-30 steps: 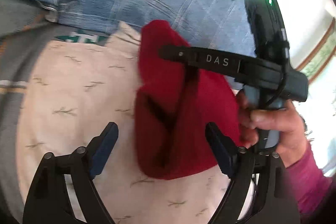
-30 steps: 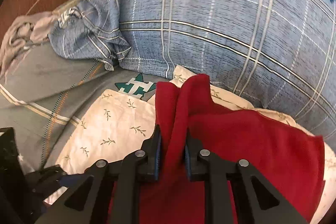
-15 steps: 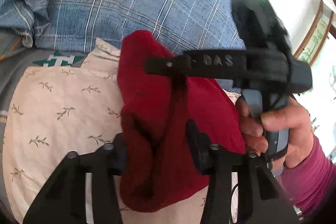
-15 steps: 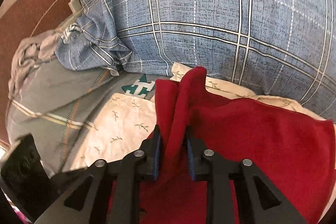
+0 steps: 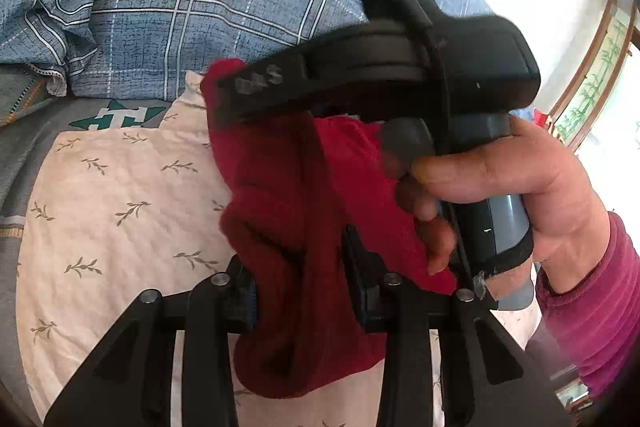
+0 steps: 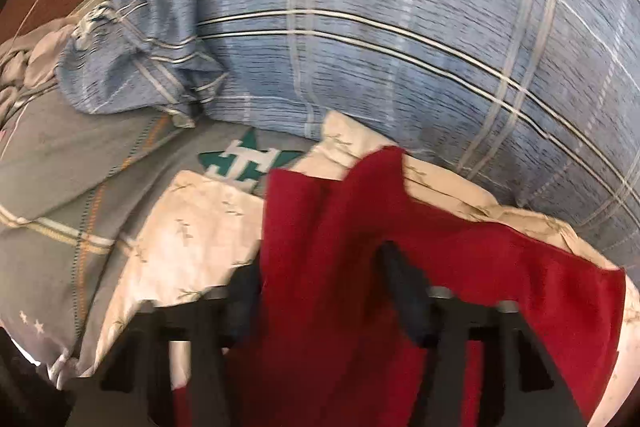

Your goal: Fold small clothes

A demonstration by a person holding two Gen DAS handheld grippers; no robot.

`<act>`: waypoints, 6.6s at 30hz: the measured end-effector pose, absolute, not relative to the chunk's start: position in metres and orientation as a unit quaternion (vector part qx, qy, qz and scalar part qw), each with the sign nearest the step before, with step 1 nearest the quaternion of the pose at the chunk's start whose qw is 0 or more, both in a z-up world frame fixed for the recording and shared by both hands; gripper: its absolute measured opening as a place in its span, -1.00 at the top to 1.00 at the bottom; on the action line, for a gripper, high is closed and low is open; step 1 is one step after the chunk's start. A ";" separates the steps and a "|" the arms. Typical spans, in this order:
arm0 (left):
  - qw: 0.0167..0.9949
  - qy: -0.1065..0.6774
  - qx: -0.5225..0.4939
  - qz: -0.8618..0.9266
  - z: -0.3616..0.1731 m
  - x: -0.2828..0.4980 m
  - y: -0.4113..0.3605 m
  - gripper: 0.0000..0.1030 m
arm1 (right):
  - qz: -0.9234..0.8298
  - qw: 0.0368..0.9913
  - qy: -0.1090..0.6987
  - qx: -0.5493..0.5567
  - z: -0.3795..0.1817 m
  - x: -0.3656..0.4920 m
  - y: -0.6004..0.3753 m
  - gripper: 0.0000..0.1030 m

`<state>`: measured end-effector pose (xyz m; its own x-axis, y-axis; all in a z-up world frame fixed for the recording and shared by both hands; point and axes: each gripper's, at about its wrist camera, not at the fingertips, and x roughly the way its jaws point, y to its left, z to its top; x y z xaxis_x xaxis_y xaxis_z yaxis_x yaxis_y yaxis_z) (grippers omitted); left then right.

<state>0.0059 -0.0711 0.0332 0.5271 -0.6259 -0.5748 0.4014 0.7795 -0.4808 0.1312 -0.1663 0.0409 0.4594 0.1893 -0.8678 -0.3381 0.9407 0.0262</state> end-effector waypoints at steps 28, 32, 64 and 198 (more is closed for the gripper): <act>0.866 0.347 -0.058 -0.355 0.108 -0.015 -0.194 0.69 | 0.152 0.921 0.353 0.064 0.127 0.056 -0.345 0.73; 0.852 0.350 -0.038 -0.388 0.115 -0.017 -0.241 0.70 | 0.121 0.926 0.348 0.085 0.128 0.048 -0.396 0.73; 0.866 0.407 0.051 -0.287 0.060 -0.015 -0.238 -0.44 | 0.108 0.905 0.409 0.040 0.085 -0.035 -0.441 0.30; 0.882 0.421 -0.040 -0.208 0.063 -0.109 -0.137 -0.46 | 0.159 0.899 0.405 0.039 0.091 -0.121 -0.352 0.25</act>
<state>-0.1087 -0.1368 0.0628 0.5595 -0.4013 -0.7252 0.3332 0.9100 -0.2466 -0.1214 -0.3516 0.0909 0.6204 0.3183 -0.7168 -0.2549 0.9462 0.1995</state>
